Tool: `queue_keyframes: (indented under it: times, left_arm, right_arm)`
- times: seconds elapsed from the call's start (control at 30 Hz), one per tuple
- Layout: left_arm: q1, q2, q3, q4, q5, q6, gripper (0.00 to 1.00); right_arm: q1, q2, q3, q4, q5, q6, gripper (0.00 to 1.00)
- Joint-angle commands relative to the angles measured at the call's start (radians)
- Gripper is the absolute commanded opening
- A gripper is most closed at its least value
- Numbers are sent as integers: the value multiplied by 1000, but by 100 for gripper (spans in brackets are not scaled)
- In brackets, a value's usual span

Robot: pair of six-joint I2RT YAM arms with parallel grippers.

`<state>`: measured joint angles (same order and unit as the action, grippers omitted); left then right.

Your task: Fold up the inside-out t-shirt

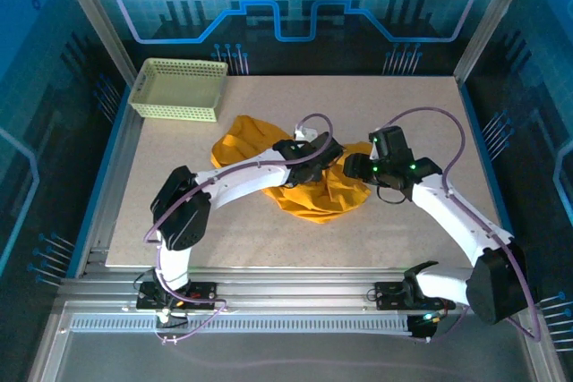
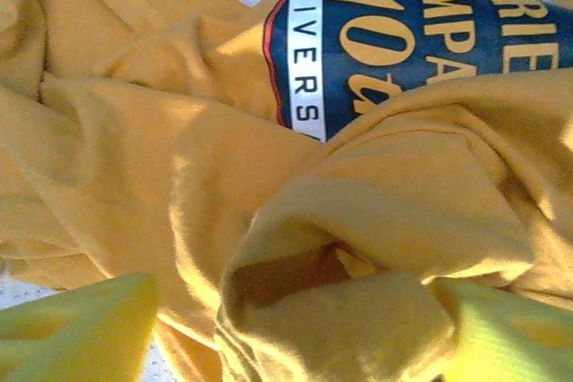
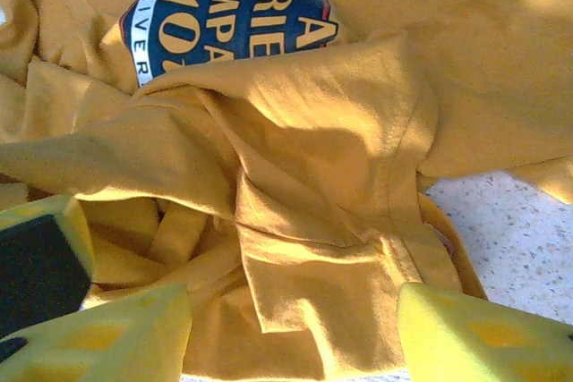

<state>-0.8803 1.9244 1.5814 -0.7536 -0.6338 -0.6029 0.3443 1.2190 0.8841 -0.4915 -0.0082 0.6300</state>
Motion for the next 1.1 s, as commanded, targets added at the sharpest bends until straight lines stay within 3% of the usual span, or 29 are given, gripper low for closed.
queue_keyframes:
  times: [0.0, 0.3, 0.53, 0.73, 0.9, 1.0, 1.07]
  left_arm:
    - [5, 2, 34, -65, -71, 3, 67]
    - [42, -85, -89, -9, -50, 8, 29]
    - [99, -212, -270, 190, 90, 56, 1]
    - [108, -360, -389, 352, 219, 115, 0]
    - [113, -427, -437, 394, 283, 130, 0]
    - [116, -453, -454, 407, 306, 136, 0]
    - [127, -465, -460, 410, 320, 138, 0]
  right_arm:
    - [-5, 20, -30, 32, -20, 15, 64]
    - [71, 85, 27, 65, -34, -14, 63]
    - [217, 183, 95, 130, -35, -84, 58]
    - [256, 335, 152, 195, -45, -116, 54]
    - [277, 445, 227, 206, 42, -162, 60]
    - [277, 492, 276, 196, 81, -177, 52]
    - [275, 480, 279, 193, 106, -183, 35]
